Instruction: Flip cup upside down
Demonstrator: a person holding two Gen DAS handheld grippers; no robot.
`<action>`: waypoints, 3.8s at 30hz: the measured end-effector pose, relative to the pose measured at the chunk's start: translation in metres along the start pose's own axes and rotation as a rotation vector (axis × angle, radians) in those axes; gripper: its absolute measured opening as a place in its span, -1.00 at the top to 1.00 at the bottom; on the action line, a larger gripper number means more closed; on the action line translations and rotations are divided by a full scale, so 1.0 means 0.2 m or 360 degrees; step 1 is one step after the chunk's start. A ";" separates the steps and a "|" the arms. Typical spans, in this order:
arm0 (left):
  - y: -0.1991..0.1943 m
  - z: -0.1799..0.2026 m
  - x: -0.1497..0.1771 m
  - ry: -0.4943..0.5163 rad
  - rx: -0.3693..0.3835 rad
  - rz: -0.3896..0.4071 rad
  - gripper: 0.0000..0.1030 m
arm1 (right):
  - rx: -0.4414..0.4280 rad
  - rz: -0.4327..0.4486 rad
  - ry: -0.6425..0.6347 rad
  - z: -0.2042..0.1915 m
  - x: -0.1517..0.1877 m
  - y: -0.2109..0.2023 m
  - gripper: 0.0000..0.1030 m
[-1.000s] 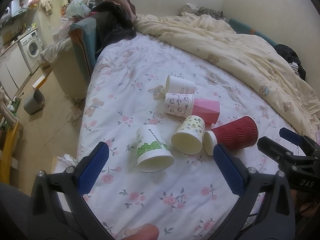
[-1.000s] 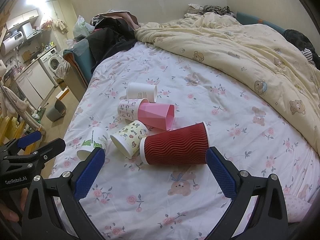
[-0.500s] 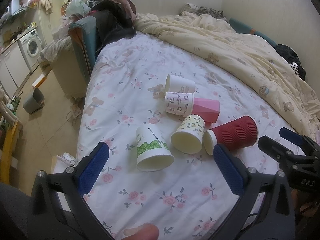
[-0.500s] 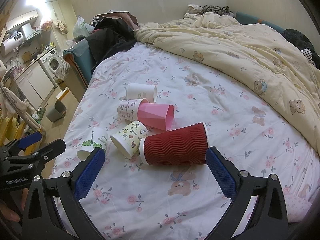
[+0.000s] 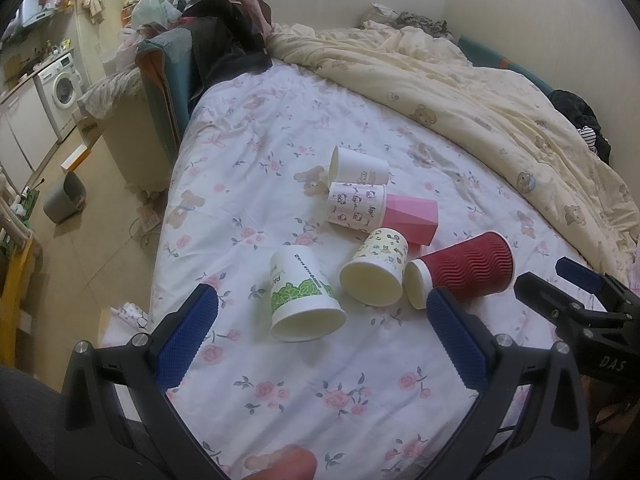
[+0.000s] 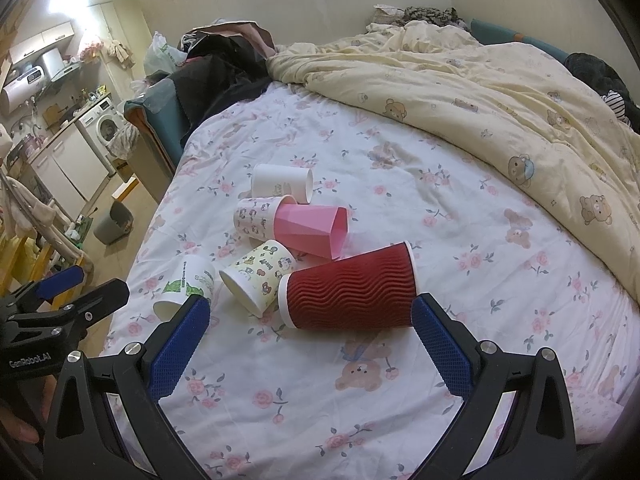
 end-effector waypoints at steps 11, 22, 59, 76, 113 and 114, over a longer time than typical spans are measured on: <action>0.03 0.02 -0.03 0.0016 0.0010 -0.0029 -1.00 | 0.0016 -0.0054 0.0029 0.03 0.00 0.03 -1.00; 0.14 -0.01 -0.13 -0.0012 0.0034 -0.0222 -1.00 | -0.0127 -0.0344 -0.0035 0.03 -0.07 0.22 -0.97; 0.39 -0.20 -0.16 -0.0342 0.0057 -0.0562 -1.00 | 0.0095 -0.1222 -0.1604 -0.08 -0.22 1.11 -0.35; 0.28 -0.26 -0.15 -0.0364 0.0003 -0.0420 -1.00 | 0.0141 -0.0962 -0.1437 -0.04 -0.45 0.61 -0.23; 0.13 -0.26 0.08 -0.0311 -0.0027 -0.0401 -1.00 | -0.0080 -0.0636 0.0040 -0.26 0.47 0.38 -0.86; 0.13 -0.26 0.08 -0.0316 -0.0026 -0.0400 -1.00 | -0.0098 -0.0625 0.0037 -0.26 0.45 0.35 -0.86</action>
Point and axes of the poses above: each gripper's, at about its wrist camera, not at the fingertips, and y roughly the way its jaws point, z to its right, x to its underside, the point moved 6 cm from there along y, roughly the way its jaws point, and after that the axes turned 2 degrees about -y, right-handed, at the moved point
